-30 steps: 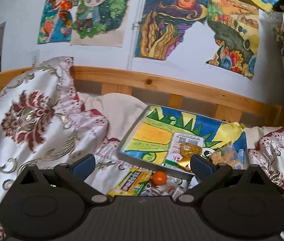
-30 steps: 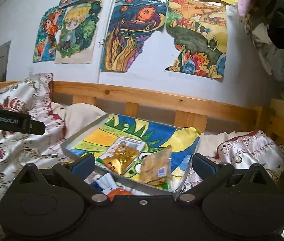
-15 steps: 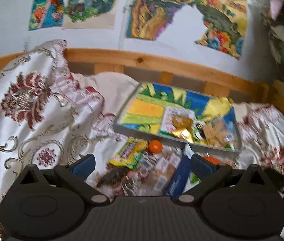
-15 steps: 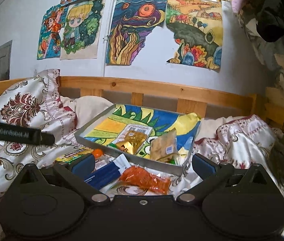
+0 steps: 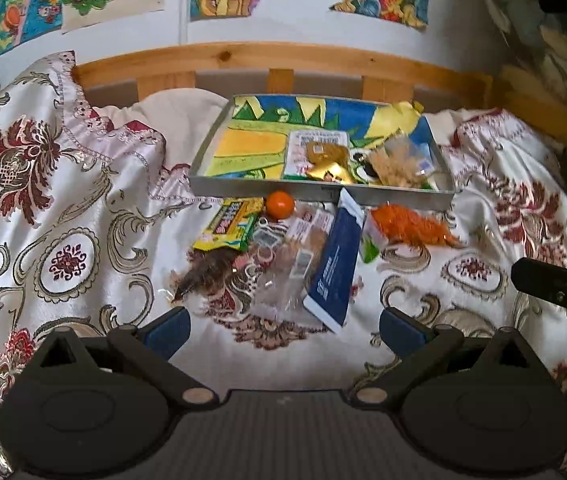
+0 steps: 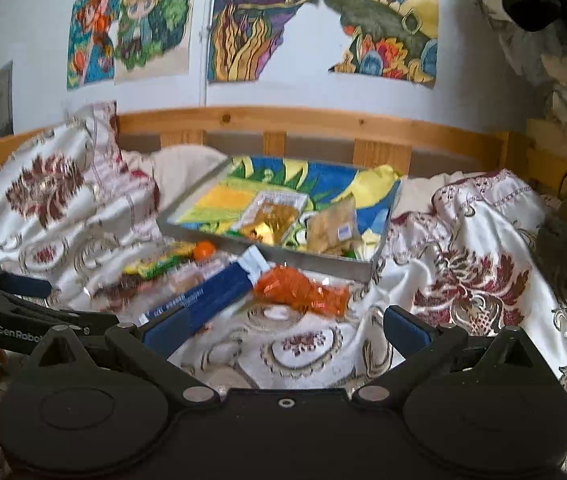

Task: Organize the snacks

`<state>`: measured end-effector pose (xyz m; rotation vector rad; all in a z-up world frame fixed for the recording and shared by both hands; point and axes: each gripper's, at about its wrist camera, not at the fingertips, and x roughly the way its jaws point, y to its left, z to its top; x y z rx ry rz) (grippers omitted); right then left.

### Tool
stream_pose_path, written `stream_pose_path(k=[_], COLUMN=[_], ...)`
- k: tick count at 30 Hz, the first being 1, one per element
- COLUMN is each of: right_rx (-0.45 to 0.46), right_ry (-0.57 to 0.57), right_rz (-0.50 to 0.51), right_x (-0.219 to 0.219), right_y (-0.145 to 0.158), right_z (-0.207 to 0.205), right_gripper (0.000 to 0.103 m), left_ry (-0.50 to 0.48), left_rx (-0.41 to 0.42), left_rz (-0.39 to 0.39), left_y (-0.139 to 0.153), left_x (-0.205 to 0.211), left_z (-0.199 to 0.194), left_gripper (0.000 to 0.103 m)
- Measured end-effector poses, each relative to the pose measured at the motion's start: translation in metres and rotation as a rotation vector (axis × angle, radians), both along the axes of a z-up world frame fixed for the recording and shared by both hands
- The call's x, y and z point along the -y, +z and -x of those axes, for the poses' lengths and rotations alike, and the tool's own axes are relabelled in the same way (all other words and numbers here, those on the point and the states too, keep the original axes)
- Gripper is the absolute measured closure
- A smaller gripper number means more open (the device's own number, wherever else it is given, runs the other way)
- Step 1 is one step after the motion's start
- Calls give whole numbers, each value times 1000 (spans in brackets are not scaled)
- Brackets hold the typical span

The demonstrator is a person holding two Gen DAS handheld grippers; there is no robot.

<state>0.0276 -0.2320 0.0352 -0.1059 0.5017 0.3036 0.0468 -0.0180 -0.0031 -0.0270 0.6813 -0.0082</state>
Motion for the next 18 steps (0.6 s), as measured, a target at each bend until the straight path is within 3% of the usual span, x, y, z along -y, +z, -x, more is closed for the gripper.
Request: stream_pose_path(k=[18], right_rx=[-50], right_ry=[2], right_rz=[44], right_x=[-6], right_y=[-8], right_z=[-6], right_gripper=[1], left_ry=[33], left_rx=[-17], left_rz=[23], left_y=[-3], left_x=[-4], left_z=[-6], left_gripper=[0])
